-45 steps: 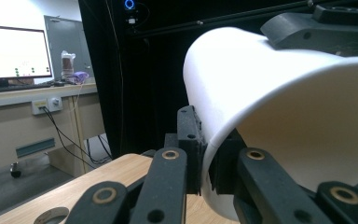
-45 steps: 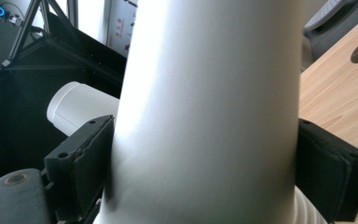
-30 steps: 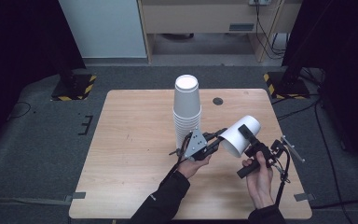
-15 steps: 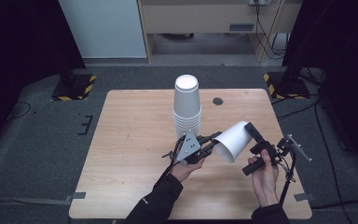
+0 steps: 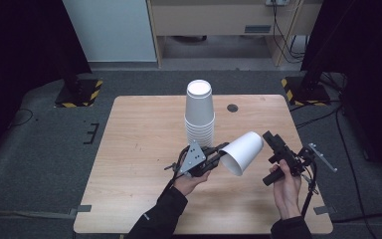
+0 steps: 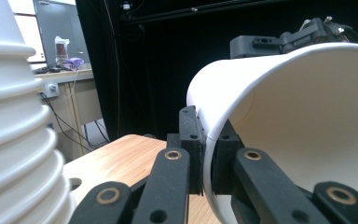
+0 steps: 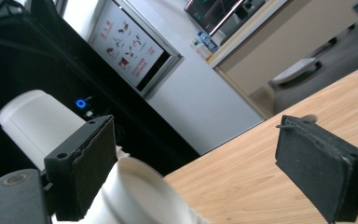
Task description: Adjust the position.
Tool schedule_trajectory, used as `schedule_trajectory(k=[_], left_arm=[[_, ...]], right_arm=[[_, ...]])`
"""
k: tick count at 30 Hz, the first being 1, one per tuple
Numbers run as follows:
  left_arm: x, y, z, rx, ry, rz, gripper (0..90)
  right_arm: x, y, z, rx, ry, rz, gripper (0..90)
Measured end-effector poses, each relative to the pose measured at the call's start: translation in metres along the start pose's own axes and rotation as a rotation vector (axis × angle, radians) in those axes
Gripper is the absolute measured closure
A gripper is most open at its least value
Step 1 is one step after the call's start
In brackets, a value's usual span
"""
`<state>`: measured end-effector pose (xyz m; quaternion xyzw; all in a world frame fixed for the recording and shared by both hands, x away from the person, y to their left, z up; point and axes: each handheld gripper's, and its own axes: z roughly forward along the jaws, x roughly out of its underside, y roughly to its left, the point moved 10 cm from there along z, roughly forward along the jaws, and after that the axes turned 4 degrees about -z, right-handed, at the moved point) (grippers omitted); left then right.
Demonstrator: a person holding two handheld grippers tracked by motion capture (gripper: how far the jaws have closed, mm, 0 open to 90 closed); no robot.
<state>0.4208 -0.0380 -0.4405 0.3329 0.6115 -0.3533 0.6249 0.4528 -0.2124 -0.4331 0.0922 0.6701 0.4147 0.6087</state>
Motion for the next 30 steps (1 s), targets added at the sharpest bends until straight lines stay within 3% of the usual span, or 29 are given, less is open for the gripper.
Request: schedule_trajectory(k=[4,10,14,18,30], left_arm=[[-0.002,0.002,-0.008,-0.008,0.003,-0.005,86.0],[-0.003,0.004,-0.017,-0.013,0.008,-0.012,86.0],[-0.004,0.004,-0.022,-0.017,0.012,-0.011,86.0],[-0.005,0.005,-0.030,-0.020,0.018,-0.007,85.9],[-0.005,0.007,-0.050,-0.019,0.033,-0.019,86.0]], right_arm=[[0.002,-0.007,0.000,0.024,0.014,-0.058,12.6],[0.011,-0.021,-0.001,0.091,0.086,-0.181,12.0],[0.014,-0.031,-0.003,0.129,0.111,-0.233,11.6],[0.015,-0.039,-0.007,0.170,0.138,-0.315,11.4],[0.025,-0.052,-0.016,0.208,0.215,-0.461,9.8]])
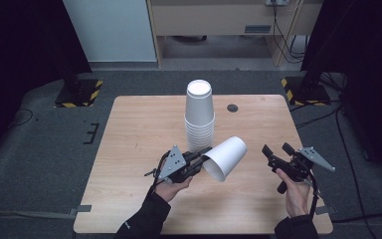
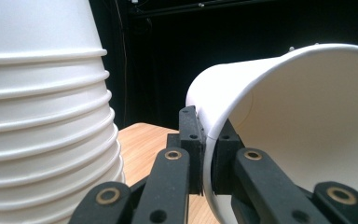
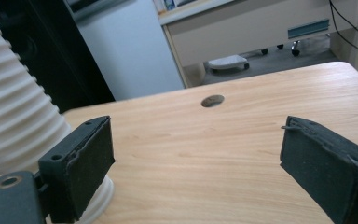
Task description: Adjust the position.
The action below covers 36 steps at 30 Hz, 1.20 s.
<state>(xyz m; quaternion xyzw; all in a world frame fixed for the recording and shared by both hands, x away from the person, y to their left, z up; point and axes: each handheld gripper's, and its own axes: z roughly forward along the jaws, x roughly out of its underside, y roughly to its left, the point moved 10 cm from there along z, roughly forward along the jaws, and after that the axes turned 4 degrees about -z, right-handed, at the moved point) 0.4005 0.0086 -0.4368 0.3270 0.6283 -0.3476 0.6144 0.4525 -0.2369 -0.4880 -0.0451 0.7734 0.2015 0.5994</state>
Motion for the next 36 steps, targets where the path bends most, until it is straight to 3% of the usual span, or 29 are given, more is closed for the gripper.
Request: schedule_trajectory(k=[11,20,32,36], left_arm=[[0.009,0.009,-0.020,-0.022,0.020,-0.015,86.0],[0.013,0.019,-0.036,-0.051,0.036,-0.024,86.0],[0.012,0.037,-0.077,-0.113,0.077,-0.037,85.9],[0.014,0.045,-0.095,-0.143,0.113,-0.036,85.9]], right_arm=[[0.009,-0.006,-0.001,0.021,0.025,-0.035,9.0],[0.016,-0.007,0.001,0.043,0.057,-0.100,8.9],[0.023,-0.010,0.001,0.047,0.081,-0.131,8.8],[0.023,-0.011,0.001,0.049,0.083,-0.139,8.8]])
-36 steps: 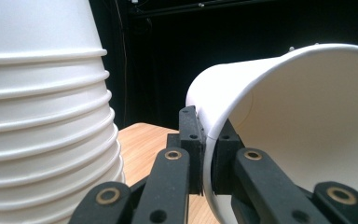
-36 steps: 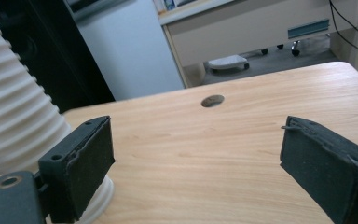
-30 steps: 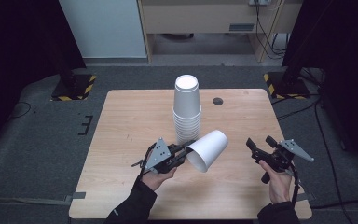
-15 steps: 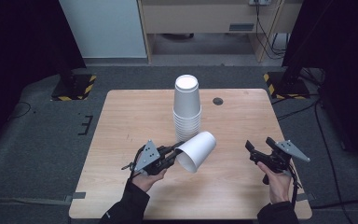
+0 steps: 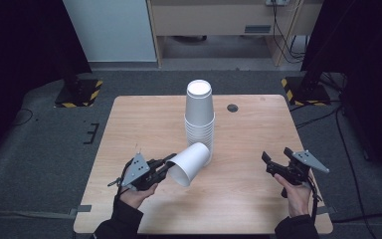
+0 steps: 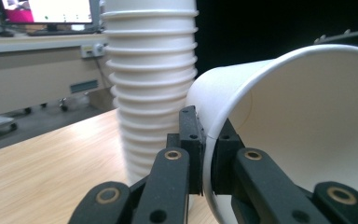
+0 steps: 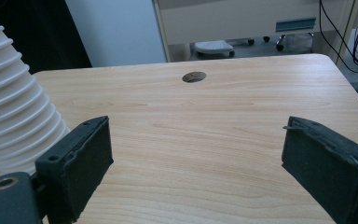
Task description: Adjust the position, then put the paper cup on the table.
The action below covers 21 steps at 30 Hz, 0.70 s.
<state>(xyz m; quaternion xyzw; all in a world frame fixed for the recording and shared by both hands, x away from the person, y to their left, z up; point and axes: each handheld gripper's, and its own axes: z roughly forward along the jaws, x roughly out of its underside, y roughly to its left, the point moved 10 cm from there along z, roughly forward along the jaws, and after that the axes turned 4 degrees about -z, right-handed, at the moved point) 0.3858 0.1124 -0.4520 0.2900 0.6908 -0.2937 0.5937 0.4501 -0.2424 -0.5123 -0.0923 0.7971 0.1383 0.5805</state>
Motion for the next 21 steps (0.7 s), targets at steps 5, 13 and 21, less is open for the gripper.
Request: schedule_trajectory(k=[5,13,21], left_arm=[[0.002,0.010,-0.022,-0.033,0.035,-0.006,85.9],[0.009,0.036,-0.039,-0.099,0.077,-0.037,85.9],[0.017,0.060,-0.052,-0.178,0.143,-0.068,85.9]], right_arm=[[0.001,-0.001,0.000,0.000,0.004,-0.003,8.7],[0.003,0.000,0.001,-0.003,0.013,-0.006,8.7],[0.009,0.001,0.002,-0.008,0.037,-0.025,8.7]])
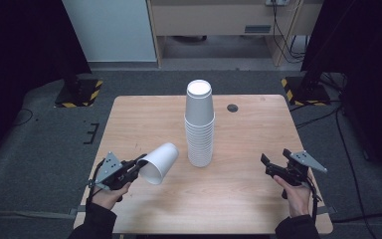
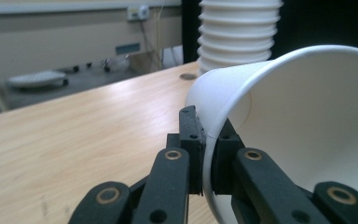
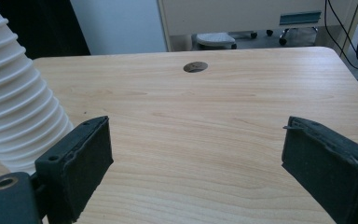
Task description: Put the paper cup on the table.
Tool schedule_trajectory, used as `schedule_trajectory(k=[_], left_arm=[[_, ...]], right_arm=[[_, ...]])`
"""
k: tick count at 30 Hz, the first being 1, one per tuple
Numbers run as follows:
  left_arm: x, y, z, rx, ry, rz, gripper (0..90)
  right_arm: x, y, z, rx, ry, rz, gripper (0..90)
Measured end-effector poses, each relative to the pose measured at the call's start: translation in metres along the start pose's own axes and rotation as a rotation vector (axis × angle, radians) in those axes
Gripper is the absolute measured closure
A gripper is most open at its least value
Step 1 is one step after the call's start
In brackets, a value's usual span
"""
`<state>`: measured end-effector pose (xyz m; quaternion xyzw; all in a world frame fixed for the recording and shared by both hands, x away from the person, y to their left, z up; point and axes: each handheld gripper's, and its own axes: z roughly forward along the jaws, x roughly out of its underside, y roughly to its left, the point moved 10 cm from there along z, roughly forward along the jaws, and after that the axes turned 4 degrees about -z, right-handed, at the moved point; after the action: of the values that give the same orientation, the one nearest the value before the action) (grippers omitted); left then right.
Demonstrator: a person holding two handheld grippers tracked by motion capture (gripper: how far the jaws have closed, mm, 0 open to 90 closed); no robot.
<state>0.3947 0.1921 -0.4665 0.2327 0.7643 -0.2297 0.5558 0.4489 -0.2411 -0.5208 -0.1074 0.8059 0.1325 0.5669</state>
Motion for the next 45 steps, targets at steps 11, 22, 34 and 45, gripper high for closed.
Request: schedule_trajectory(k=[11,22,34,45], left_arm=[[0.012,0.036,-0.007,-0.131,0.132,-0.055,86.0],[0.031,0.059,-0.018,-0.238,0.352,-0.114,86.1],[0.036,0.079,-0.028,-0.307,0.491,-0.177,86.1],[0.040,0.086,-0.027,-0.310,0.644,-0.251,86.1]], right_arm=[[0.008,-0.001,0.003,-0.002,0.039,-0.022,8.8],[0.012,-0.002,0.003,-0.003,0.059,-0.033,8.8],[0.014,-0.002,0.004,-0.003,0.074,-0.047,8.8],[0.015,-0.002,0.005,-0.007,0.079,-0.046,8.8]])
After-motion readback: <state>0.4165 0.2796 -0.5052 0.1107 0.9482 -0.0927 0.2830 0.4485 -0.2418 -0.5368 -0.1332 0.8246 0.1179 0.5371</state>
